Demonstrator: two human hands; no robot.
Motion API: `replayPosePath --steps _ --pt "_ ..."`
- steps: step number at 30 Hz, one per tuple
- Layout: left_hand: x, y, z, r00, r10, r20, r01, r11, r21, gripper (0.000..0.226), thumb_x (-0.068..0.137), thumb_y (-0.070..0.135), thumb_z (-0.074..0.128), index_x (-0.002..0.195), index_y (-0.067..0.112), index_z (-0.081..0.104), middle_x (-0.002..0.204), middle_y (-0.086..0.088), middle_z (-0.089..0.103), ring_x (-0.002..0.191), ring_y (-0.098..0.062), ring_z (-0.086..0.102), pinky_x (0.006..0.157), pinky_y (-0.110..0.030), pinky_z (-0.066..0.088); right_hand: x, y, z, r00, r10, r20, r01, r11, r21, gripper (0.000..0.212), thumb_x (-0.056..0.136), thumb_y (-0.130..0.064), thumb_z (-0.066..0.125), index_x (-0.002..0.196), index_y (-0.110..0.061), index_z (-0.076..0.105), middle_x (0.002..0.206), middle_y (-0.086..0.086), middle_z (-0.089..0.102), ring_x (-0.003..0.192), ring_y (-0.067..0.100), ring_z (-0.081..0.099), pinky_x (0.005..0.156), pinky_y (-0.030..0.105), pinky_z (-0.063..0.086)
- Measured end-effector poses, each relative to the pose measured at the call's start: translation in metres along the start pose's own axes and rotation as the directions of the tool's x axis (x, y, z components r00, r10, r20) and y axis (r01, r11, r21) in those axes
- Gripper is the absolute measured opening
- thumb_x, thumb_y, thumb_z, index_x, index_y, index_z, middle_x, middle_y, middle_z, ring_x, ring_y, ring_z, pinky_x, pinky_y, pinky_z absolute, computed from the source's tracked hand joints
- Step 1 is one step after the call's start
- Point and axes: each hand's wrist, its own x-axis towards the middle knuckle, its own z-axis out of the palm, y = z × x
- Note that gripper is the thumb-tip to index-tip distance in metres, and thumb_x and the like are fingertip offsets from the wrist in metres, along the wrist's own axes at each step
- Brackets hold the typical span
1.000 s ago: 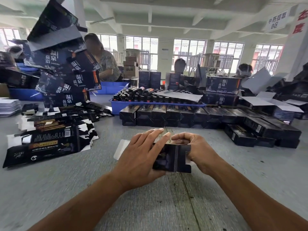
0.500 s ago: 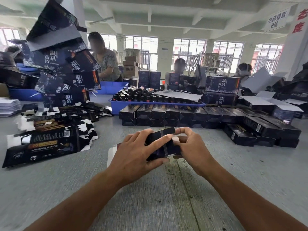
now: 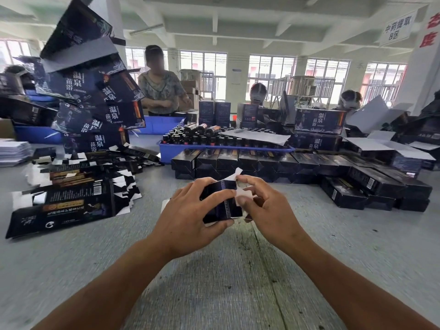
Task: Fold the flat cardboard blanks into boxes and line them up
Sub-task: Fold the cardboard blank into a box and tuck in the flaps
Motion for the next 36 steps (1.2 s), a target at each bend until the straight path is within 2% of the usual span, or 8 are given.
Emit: replayPosePath --steps 7,14,18,21,24,27,29,36 --pt "0.003 -0.004 0.002 0.998 0.046 -0.038 -0.044 0.998 0.053 0.060 0.081 0.056 0.071 0.133 0.033 0.051 0.140 -0.005 0.050 0.121 -0.027 0.057 0.100 -0.046 0.047 -0.002 -0.002 0.002 0.997 -0.012 -0.072 0.009 0.999 -0.047 0.054 0.099 -0.019 0.061 0.144 -0.041 0.040 0.108 -0.010 0.069 0.083 0.004 0.069 0.065 0.021 0.057" --pt "0.002 -0.001 0.001 0.998 0.032 -0.060 -0.029 0.998 0.046 0.069 0.079 0.056 0.071 0.137 0.031 0.042 0.142 -0.003 0.051 0.124 -0.027 0.056 0.099 -0.048 0.050 -0.003 -0.001 0.003 0.988 -0.136 -0.074 0.120 0.976 -0.184 0.028 0.100 -0.013 0.060 0.121 -0.029 0.069 0.102 -0.024 0.068 0.085 -0.010 0.061 0.070 0.008 0.046" --pt "0.002 0.001 0.001 0.999 0.041 -0.015 -0.040 0.994 0.105 0.079 0.082 0.052 0.074 0.148 0.035 0.035 0.146 -0.009 0.049 0.127 -0.031 0.054 0.098 -0.051 0.051 -0.003 -0.001 0.001 0.989 -0.140 -0.054 0.126 0.970 -0.208 0.026 0.100 -0.013 0.060 0.120 -0.026 0.071 0.107 -0.017 0.071 0.090 -0.010 0.061 0.075 0.009 0.048" --pt "0.001 -0.001 0.002 0.999 0.038 0.016 -0.040 0.988 0.149 0.072 0.083 0.046 0.077 0.148 0.033 0.047 0.147 -0.013 0.046 0.128 -0.035 0.053 0.096 -0.053 0.053 -0.003 -0.001 0.001 0.990 -0.139 -0.029 0.129 0.966 -0.222 0.024 0.099 -0.010 0.060 0.116 -0.020 0.074 0.108 -0.014 0.071 0.097 -0.005 0.063 0.082 0.018 0.054" --pt "0.000 -0.004 0.003 1.000 0.013 0.005 -0.014 0.992 0.128 0.067 0.083 0.043 0.077 0.145 0.031 0.052 0.148 -0.011 0.045 0.128 -0.033 0.052 0.091 -0.051 0.055 -0.003 -0.002 0.001 0.996 -0.088 0.026 0.092 0.981 -0.170 0.030 0.095 -0.016 0.065 0.125 -0.024 0.069 0.115 -0.021 0.066 0.102 -0.006 0.062 0.084 0.018 0.056" --pt "-0.001 -0.009 0.003 0.999 -0.030 -0.031 0.032 0.997 0.072 0.065 0.082 0.040 0.078 0.142 0.031 0.054 0.148 -0.008 0.044 0.128 -0.031 0.051 0.080 -0.049 0.059 -0.005 -0.004 -0.002 0.985 -0.028 0.170 0.041 0.996 -0.076 0.055 0.086 -0.027 0.074 0.139 -0.028 0.058 0.125 -0.023 0.059 0.105 0.000 0.064 0.084 0.020 0.056" --pt "-0.001 -0.011 0.004 0.998 -0.046 -0.040 0.048 0.998 0.045 0.065 0.081 0.038 0.080 0.141 0.031 0.054 0.149 -0.006 0.044 0.128 -0.031 0.051 0.077 -0.049 0.060 -0.006 -0.005 -0.001 0.976 -0.009 0.218 0.018 0.999 -0.041 0.065 0.082 -0.019 0.073 0.143 -0.027 0.053 0.129 -0.022 0.056 0.102 0.003 0.064 0.081 0.021 0.057" --pt "0.000 -0.003 0.003 0.997 0.048 -0.066 -0.045 0.998 0.040 0.056 0.084 0.046 0.070 0.136 0.036 0.051 0.147 -0.008 0.046 0.125 -0.031 0.054 0.071 -0.051 0.061 -0.006 0.000 0.003 0.998 -0.041 -0.055 0.035 0.994 -0.105 0.029 0.086 -0.021 0.078 0.106 -0.038 0.068 0.092 -0.018 0.070 0.081 0.000 0.066 0.073 0.020 0.051"
